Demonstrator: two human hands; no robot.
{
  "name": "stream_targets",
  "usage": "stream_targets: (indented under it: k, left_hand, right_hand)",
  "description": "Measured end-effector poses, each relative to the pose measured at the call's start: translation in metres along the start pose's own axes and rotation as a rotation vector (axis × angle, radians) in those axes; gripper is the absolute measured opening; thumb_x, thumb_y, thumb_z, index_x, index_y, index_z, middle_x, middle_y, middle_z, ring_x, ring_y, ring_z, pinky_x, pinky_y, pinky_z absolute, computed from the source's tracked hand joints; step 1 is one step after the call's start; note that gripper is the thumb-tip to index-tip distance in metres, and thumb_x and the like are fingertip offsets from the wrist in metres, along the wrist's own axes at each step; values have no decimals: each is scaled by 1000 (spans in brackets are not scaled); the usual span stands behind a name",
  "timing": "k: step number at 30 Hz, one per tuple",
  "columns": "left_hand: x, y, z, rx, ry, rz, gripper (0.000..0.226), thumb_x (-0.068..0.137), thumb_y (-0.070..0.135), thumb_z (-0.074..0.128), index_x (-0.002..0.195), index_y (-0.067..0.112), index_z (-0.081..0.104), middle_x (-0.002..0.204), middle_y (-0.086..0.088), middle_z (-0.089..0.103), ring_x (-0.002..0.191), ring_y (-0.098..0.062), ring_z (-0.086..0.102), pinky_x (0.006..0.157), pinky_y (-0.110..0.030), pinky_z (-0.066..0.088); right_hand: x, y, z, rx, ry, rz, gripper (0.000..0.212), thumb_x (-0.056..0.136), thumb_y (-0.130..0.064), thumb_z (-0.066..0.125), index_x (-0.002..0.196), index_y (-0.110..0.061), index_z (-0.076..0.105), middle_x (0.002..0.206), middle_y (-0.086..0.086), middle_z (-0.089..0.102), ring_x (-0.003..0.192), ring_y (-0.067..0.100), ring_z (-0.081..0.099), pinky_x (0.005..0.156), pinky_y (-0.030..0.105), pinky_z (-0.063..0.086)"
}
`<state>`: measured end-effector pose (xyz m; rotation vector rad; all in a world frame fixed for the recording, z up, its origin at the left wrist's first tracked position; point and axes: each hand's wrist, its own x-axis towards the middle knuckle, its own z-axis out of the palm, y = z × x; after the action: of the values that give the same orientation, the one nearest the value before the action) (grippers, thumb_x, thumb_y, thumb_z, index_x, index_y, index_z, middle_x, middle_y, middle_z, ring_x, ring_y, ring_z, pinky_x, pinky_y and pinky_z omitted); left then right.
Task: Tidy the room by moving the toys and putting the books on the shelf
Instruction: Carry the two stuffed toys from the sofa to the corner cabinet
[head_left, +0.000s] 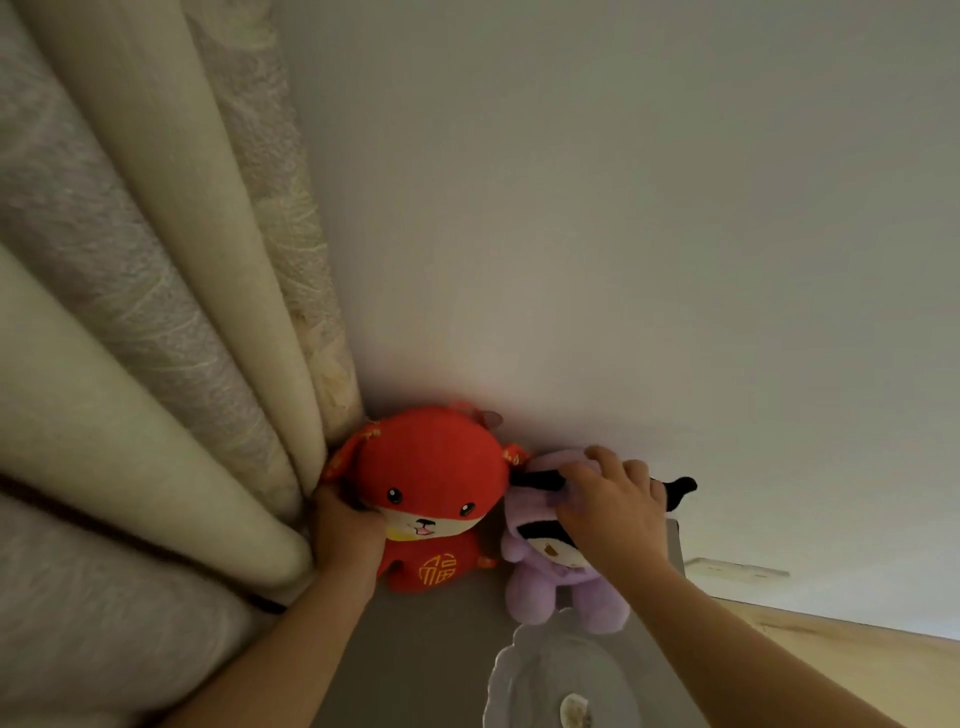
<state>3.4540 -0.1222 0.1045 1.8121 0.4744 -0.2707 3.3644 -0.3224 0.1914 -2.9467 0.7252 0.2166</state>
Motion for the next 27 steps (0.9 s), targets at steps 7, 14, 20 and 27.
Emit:
stream_targets:
  k: [7, 14, 20, 27]
  left_hand:
    - [-34, 39, -7, 519, -80, 758, 98, 54, 32, 73, 138, 34, 23, 147, -14, 19, 134, -39, 26, 102, -52, 34]
    - [-33, 48, -4, 903, -119, 860, 94, 48, 56, 75, 126, 31, 28, 144, -9, 17, 125, -46, 38, 92, -54, 44]
    - [-34, 45, -9, 887, -131, 841, 91, 53, 42, 84, 132, 17, 46, 149, -11, 25, 131, -41, 32, 100, -50, 39]
    - [-33, 59, -21, 892, -271, 690, 84, 66, 34, 79, 136, 27, 33, 149, 2, 14, 136, -25, 22, 107, -37, 32]
  right_hand:
    - [9, 25, 8, 46, -271, 56, 82, 78, -45, 63, 143, -35, 15, 147, -4, 24, 132, 27, 26, 106, 47, 31]
    - [10, 26, 11, -188, -137, -89, 73, 78, -49, 62, 137, -21, 29, 122, 5, 51, 113, 24, 44, 96, 32, 35]
    - [-1, 25, 11, -69, -79, -140, 37, 82, -38, 58, 108, -14, 47, 105, 3, 58, 94, 22, 57, 73, 26, 39]
    - [-16, 44, 19, 49, -17, -85, 43, 84, -40, 58, 118, -17, 44, 113, 2, 50, 103, 22, 50, 74, 25, 32]
